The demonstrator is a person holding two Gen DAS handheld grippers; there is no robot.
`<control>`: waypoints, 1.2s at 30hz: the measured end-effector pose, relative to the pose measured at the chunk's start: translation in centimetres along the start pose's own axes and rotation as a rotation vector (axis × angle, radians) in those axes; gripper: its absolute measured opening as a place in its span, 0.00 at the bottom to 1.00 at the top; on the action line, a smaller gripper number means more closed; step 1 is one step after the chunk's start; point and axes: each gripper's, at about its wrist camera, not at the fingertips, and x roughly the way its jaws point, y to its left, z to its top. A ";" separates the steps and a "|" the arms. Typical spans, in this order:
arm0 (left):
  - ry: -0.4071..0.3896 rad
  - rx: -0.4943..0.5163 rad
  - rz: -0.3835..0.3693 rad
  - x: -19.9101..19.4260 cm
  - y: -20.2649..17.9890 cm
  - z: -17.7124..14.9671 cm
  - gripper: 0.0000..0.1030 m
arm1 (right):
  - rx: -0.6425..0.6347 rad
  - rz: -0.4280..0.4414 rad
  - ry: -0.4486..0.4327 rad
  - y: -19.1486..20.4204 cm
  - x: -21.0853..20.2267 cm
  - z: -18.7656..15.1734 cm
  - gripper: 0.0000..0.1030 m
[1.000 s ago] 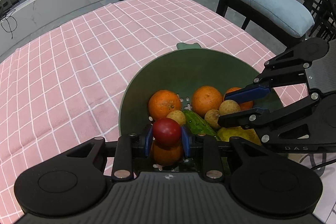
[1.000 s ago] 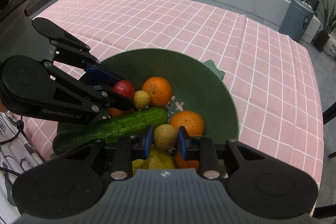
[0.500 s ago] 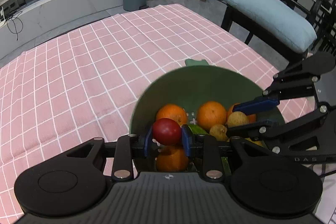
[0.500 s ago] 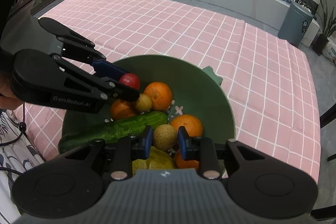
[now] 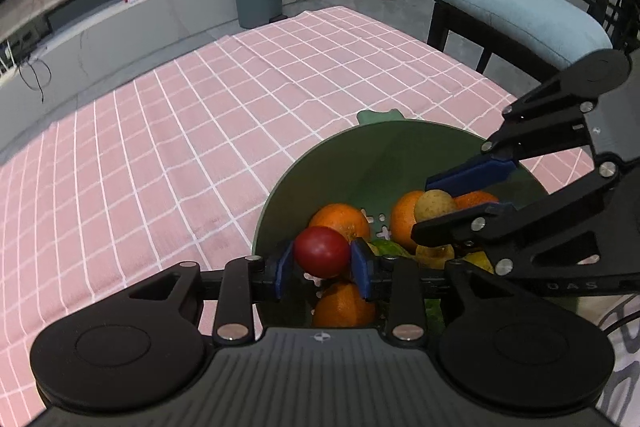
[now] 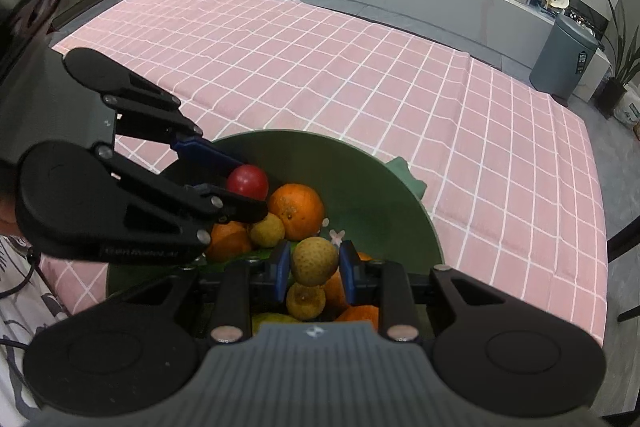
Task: Organize fruits
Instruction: 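Open both tools to release the fruits into the colander and lift away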
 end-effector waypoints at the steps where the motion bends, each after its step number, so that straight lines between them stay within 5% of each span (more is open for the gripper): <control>1: -0.001 0.000 0.001 0.0 0.0 0.1 0.40 | -0.009 -0.008 0.006 0.0 0.2 0.0 0.21; 7: -0.040 -0.073 -0.055 -0.8 1.1 0.0 0.62 | -0.022 -0.026 0.022 -0.4 0.8 0.1 0.22; 11: -0.109 -0.142 -0.088 -2.7 2.4 -0.1 0.62 | -0.025 -0.024 0.008 -0.5 1.1 0.7 0.22; 16: -0.153 -0.155 -0.011 -4.8 3.7 -0.4 0.62 | -0.071 -0.031 0.016 -0.2 2.1 1.8 0.22; 36: -0.098 -0.240 0.008 -4.7 6.4 -3.7 0.62 | -0.199 0.002 0.141 -0.3 3.9 2.6 0.22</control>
